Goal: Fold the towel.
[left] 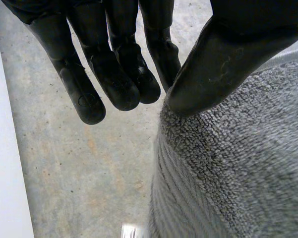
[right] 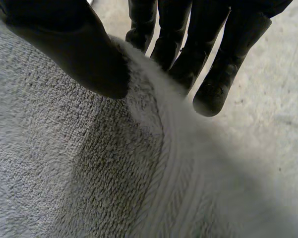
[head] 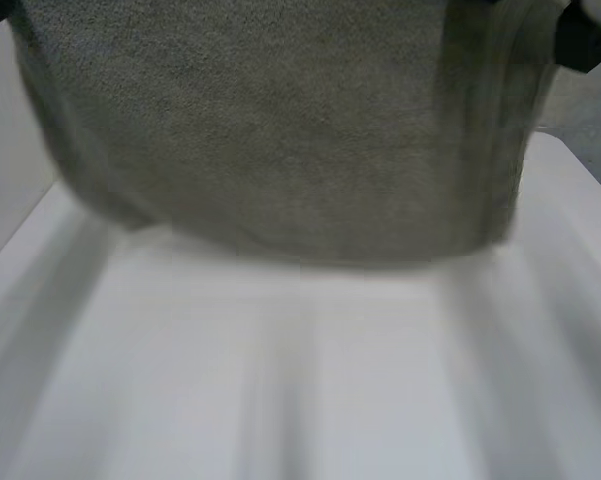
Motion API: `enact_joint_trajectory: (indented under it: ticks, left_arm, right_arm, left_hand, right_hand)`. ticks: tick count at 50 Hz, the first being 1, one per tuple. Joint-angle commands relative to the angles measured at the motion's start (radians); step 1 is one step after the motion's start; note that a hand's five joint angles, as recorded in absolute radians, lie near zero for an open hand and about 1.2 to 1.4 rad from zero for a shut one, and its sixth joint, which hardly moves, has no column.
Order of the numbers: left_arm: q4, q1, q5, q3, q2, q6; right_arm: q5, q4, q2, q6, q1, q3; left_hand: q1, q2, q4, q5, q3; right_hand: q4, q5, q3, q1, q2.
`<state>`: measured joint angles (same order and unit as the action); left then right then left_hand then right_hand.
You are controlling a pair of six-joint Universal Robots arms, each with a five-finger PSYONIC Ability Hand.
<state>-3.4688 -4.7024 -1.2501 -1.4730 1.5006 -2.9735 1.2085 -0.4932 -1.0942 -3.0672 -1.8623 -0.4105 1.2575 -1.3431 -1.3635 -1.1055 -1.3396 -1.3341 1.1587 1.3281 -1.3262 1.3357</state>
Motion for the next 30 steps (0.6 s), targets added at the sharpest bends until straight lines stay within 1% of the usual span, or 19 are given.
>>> enact_joint_trajectory:
  ticks: [1,2,3,4,5,6,7,9,11,13,15,16,18,19,21,23,24,26,30]
  left_arm:
    - [0.003,0.016,0.003,0.066,0.154,0.004]
    - [0.003,0.016,0.003,0.066,0.155,0.004]
    - [0.008,0.024,0.003,0.091,0.208,0.002]
    - [0.008,0.024,0.003,0.091,0.208,0.002]
    - [0.014,0.036,0.001,0.117,0.261,0.002]
    - [0.028,0.053,0.001,0.147,0.312,-0.002]
    - [0.028,0.053,0.001,0.148,0.313,-0.002]
    - [0.065,0.085,0.001,0.216,0.415,-0.007]
    - [0.08,0.096,0.001,0.256,0.462,-0.009]
    - [0.096,0.1,0.001,0.301,0.509,-0.009]
    - [0.115,0.107,0.001,0.391,0.585,-0.009]
    - [0.115,0.107,0.001,0.392,0.586,-0.009]
    - [0.112,0.12,-0.005,0.504,0.654,-0.009]
    - [0.112,0.12,-0.005,0.505,0.655,-0.009]
    - [0.111,0.128,-0.011,0.57,0.684,-0.009]
    - [0.102,0.146,-0.015,0.721,0.74,-0.018]
    - [0.102,0.146,-0.015,0.721,0.741,-0.018]
    - [0.068,0.162,-0.038,0.865,0.773,-0.031]
    - [0.011,0.166,-0.071,0.966,0.785,-0.036]
  right_arm:
    - [-0.007,-0.076,0.039,0.175,-0.014,-0.005]
    - [-0.007,-0.076,0.039,0.176,-0.014,-0.005]
    - [-0.001,-0.079,0.072,0.221,-0.017,-0.002]
    - [0.011,-0.082,0.108,0.255,-0.023,0.004]
    - [0.011,-0.082,0.108,0.255,-0.023,0.004]
    - [0.029,-0.081,0.146,0.289,-0.034,0.01]
    - [0.048,-0.076,0.183,0.31,-0.044,0.016]
    - [0.061,-0.068,0.212,0.323,-0.05,0.024]
    - [0.074,-0.065,0.247,0.329,-0.051,0.039]
    - [0.092,-0.047,0.336,0.331,-0.051,0.119]
    - [0.094,-0.038,0.379,0.331,-0.051,0.165]
    - [0.094,-0.038,0.379,0.331,-0.051,0.165]
    - [0.097,-0.004,0.456,0.329,-0.051,0.281]
    - [0.097,-0.004,0.456,0.329,-0.051,0.282]
    - [0.106,0.074,0.514,0.326,-0.051,0.395]
    - [0.118,0.123,0.527,0.324,-0.051,0.433]
    - [0.118,0.124,0.527,0.324,-0.051,0.433]
    - [0.152,0.23,0.524,0.321,-0.051,0.479]
    - [0.171,0.324,0.487,0.32,-0.051,0.473]
  left_hand:
    - [0.139,-0.053,-0.033,-0.116,-0.057]
    - [0.139,-0.053,-0.033,-0.116,-0.057]
    - [0.139,-0.053,-0.033,-0.116,-0.057]
    - [0.139,-0.053,-0.033,-0.116,-0.057]
    - [0.139,-0.053,-0.033,-0.116,-0.057]
    - [0.139,-0.053,-0.033,-0.116,-0.057]
    - [0.139,-0.053,-0.033,-0.116,-0.057]
    - [0.139,-0.053,-0.033,-0.116,-0.057]
    - [0.139,-0.053,-0.033,-0.116,-0.057]
    - [0.139,-0.053,-0.033,-0.116,-0.057]
    - [0.139,-0.053,-0.033,-0.116,-0.057]
    - [0.139,-0.053,-0.033,-0.116,-0.057]
    - [0.139,-0.053,-0.033,-0.116,-0.057]
    - [0.139,-0.053,-0.033,-0.116,-0.057]
    - [0.139,-0.053,-0.033,-0.116,-0.057]
    - [0.139,-0.053,-0.033,-0.116,-0.057]
    - [0.139,-0.053,-0.033,-0.116,-0.057]
    - [0.139,-0.053,-0.033,-0.116,-0.057]
    - [0.139,-0.053,-0.033,-0.116,-0.057]
  right_hand:
    - [-0.062,0.063,0.068,-0.07,0.061]
    - [-0.062,0.063,0.068,-0.07,0.061]
    - [-0.062,0.063,0.068,-0.07,0.061]
    - [-0.062,0.063,0.068,-0.07,0.061]
    - [-0.062,0.063,0.068,-0.07,0.061]
    - [-0.062,0.063,0.068,-0.07,0.061]
    - [-0.062,0.063,0.068,-0.07,0.061]
    - [-0.062,0.063,0.068,-0.07,0.061]
    - [-0.062,0.063,0.068,-0.07,0.061]
    - [-0.062,0.063,0.068,-0.07,0.061]
    - [-0.062,0.063,0.068,-0.07,0.061]
    - [-0.062,0.063,0.068,-0.07,0.061]
    - [-0.062,0.063,0.068,-0.07,0.061]
    - [-0.062,0.063,0.068,-0.07,0.061]
    - [-0.062,0.063,0.068,-0.07,0.061]
    - [-0.062,0.063,0.068,-0.07,0.061]
    - [-0.062,0.063,0.068,-0.07,0.061]
    - [-0.062,0.063,0.068,-0.07,0.061]
    - [-0.062,0.063,0.068,-0.07,0.061]
